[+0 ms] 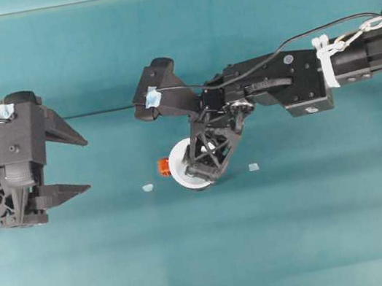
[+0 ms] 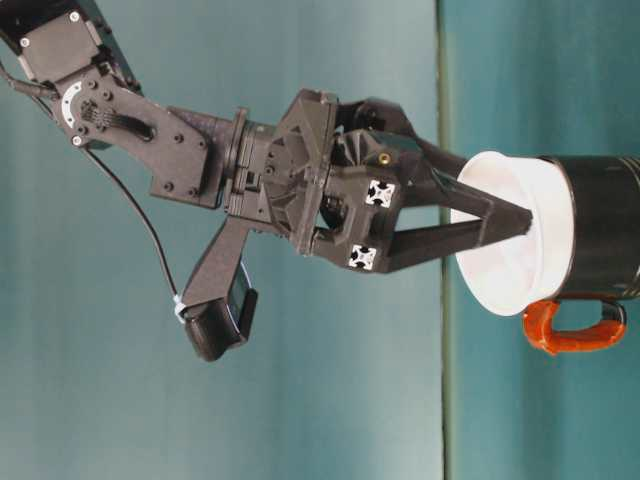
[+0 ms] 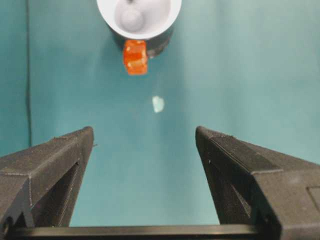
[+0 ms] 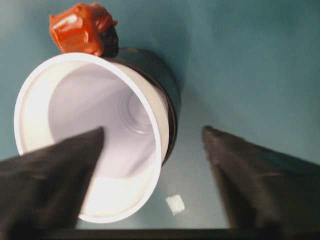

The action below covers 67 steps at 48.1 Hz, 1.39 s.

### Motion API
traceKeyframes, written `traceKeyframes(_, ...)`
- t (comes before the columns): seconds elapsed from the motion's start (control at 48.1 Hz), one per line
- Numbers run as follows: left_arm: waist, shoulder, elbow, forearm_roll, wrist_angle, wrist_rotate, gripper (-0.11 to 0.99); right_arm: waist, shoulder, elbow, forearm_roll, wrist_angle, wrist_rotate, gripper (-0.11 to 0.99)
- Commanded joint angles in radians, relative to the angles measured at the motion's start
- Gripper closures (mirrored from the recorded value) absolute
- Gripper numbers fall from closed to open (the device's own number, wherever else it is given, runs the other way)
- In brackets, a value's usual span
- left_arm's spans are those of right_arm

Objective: Put the paper cup into the moved red handle cup holder.

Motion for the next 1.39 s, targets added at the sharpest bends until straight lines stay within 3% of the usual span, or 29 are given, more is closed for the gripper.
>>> traceKeyframes(0.0,0.003,-0.003,-0.009,0.002,-0.003,-0.002,-0.02,0.005,-0.046,-0.014,-0.002,0.003,-0.012,0.22)
traceKeyframes(0.062,0.002,-0.003,-0.009,0.002,-0.002,-0.002,-0.02,0.005,-0.052,-0.012,-0.002,0.003,-0.012,0.05)
traceKeyframes(0.104,0.002,-0.003,-0.011,0.005,-0.003,-0.002,-0.02,0.005,-0.054,-0.011,-0.002,0.002,-0.012,0.00)
traceKeyframes(0.229,0.003,-0.003,-0.009,0.002,-0.002,-0.002,-0.02,0.005,-0.060,-0.011,-0.002,-0.006,-0.011,0.06)
traceKeyframes(0.562,0.002,-0.003,-0.011,0.002,-0.002,-0.003,-0.02,0.005,-0.106,-0.017,-0.002,-0.008,-0.017,0.06)
traceKeyframes(0.624,0.002,-0.003,-0.009,0.002,-0.002,-0.003,-0.02,0.005,-0.144,-0.011,-0.008,-0.011,-0.023,0.06)
traceKeyframes(0.853,0.002,-0.006,-0.006,0.002,-0.002,-0.014,-0.02,0.005,-0.327,0.034,-0.060,-0.017,-0.032,0.06)
traceKeyframes(0.915,0.002,-0.008,-0.005,0.002,-0.002,-0.014,-0.02,0.005,-0.373,0.054,-0.066,-0.025,-0.034,0.06)
traceKeyframes(1.373,0.002,-0.008,-0.005,0.002,-0.002,-0.014,-0.02,0.014,-0.657,0.327,-0.069,-0.331,-0.034,0.06)
